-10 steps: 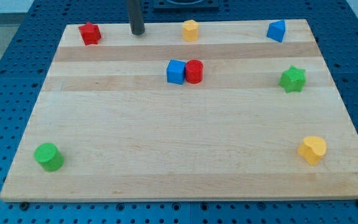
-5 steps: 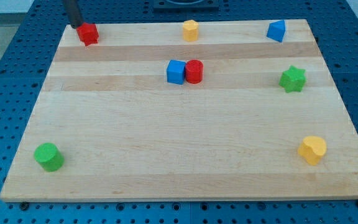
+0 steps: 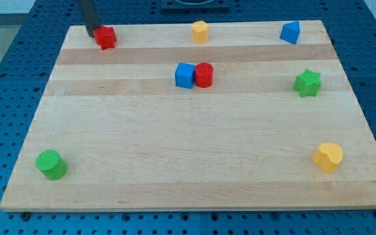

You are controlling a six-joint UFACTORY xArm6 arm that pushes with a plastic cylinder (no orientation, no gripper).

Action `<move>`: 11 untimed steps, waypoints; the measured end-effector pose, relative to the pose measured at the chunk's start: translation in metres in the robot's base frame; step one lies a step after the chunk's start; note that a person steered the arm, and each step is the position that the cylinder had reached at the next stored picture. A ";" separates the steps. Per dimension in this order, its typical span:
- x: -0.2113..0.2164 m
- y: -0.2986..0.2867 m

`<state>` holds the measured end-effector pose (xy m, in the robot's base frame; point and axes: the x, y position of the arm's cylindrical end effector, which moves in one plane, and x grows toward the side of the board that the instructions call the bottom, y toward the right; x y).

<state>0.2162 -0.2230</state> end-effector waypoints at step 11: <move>0.086 0.133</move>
<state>0.3026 -0.0897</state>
